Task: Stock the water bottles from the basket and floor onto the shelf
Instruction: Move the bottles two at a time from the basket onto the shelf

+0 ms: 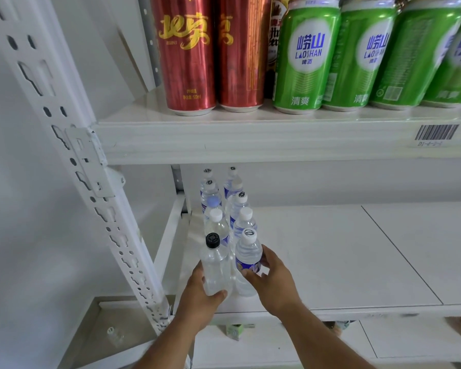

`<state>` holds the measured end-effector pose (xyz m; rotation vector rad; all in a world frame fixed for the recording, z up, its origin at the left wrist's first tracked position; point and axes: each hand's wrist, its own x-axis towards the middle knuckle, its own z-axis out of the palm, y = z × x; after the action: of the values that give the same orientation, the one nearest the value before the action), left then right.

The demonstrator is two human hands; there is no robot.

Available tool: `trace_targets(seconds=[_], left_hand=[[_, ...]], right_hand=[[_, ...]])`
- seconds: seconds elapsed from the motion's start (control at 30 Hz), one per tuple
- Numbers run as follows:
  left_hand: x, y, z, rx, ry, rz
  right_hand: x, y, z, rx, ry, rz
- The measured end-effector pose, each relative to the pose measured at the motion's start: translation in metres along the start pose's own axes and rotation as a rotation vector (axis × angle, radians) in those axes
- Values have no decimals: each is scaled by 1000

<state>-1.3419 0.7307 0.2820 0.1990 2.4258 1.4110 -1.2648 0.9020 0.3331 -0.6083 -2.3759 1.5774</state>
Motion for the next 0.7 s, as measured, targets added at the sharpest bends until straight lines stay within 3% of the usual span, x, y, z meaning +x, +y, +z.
trace_targets(seconds=[0.37,0.7], left_hand=[[-41,-2,-4,187,-32,-14],[-101,4,2,232,-6,-42]], right_hand=[[-46,6,-10,-246,-45,160],[-86,14,-33,-447,-180,95]])
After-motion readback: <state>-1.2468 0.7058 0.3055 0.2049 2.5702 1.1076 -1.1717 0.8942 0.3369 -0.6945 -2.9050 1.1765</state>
